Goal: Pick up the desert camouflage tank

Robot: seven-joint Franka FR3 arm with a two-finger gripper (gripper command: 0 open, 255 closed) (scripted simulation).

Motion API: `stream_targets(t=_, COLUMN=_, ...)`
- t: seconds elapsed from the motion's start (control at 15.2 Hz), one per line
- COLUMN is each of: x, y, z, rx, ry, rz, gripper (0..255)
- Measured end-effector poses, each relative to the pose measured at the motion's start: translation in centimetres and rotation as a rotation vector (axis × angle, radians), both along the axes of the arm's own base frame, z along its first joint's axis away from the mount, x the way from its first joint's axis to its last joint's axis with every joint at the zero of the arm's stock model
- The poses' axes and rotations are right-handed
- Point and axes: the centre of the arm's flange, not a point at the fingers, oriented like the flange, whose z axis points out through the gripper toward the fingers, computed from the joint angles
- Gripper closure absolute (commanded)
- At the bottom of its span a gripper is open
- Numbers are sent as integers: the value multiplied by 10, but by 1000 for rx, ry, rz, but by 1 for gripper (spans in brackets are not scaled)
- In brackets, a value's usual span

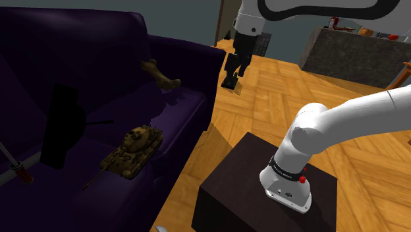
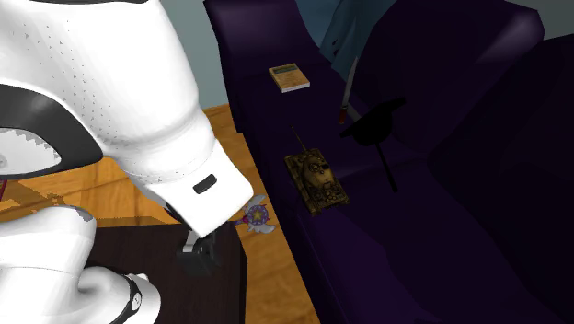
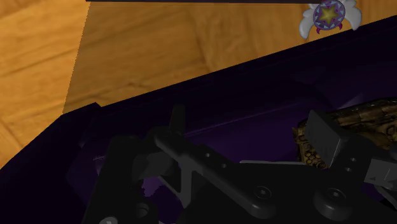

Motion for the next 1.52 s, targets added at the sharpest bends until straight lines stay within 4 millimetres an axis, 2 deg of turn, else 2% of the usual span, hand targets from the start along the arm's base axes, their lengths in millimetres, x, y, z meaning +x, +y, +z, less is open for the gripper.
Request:
stream_targets(t=0.07, x=0, y=0, z=0, rx=0, ry=0, rz=0, gripper=0)
stream_targets(t=0.2, x=0, y=15, z=-8, rx=-2, ry=0, rz=-34, gripper=0)
stream_targets(t=0.46, x=-2, y=64, z=-24, rx=-7, ry=0, rz=-147, gripper=0)
stream_targets(t=0.73, x=2, y=109, z=-52, rx=-11, ry=2, rz=-270, gripper=0)
stream_targets(t=1.25, x=26, y=204, z=-88, rx=-22, ry=2, rz=-516, gripper=0)
stream_targets(t=1.52, x=48, y=246, z=-116, rx=-28, ry=2, rz=-637, gripper=0)
